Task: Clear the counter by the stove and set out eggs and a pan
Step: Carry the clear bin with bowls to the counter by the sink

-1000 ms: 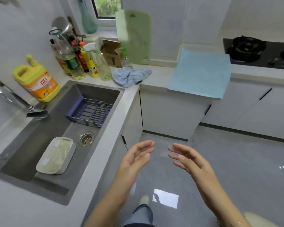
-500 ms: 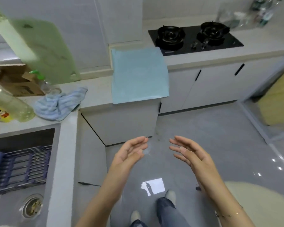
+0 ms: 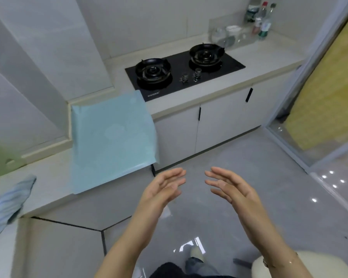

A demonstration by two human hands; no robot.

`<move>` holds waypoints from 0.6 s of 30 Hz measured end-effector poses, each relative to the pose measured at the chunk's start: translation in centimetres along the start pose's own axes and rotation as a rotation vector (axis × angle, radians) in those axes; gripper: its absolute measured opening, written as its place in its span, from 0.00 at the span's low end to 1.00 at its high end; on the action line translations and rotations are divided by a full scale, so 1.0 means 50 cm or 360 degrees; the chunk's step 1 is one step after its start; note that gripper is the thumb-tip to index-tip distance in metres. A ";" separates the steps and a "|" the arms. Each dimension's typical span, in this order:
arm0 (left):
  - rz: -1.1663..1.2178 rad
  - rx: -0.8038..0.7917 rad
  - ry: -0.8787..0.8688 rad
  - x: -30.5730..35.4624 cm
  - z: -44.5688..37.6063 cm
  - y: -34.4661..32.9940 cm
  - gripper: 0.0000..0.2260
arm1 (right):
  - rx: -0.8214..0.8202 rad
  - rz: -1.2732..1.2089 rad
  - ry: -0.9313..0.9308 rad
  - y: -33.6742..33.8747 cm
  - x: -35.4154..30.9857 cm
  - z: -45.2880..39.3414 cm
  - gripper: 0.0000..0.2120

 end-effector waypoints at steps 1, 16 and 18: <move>0.0012 -0.0011 -0.0019 0.011 -0.035 -0.017 0.17 | 0.0019 0.0001 0.0004 0.025 -0.011 -0.027 0.13; -0.0033 -0.0279 0.0099 0.044 -0.468 -0.202 0.15 | 0.0286 -0.0029 -0.0006 0.243 -0.093 -0.366 0.12; -0.0017 -0.0299 0.0086 0.056 -0.548 -0.218 0.15 | 0.0324 -0.0015 0.0009 0.268 -0.113 -0.437 0.12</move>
Point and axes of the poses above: each hand's wrist, its own z-axis away from the middle knuckle, its own y-axis out of the back of the hand, x = y × z, the point moved 8 cm from there along -z, towards the middle knuckle, and after that the axes turned 2 degrees about z, right-handed, at the moved point
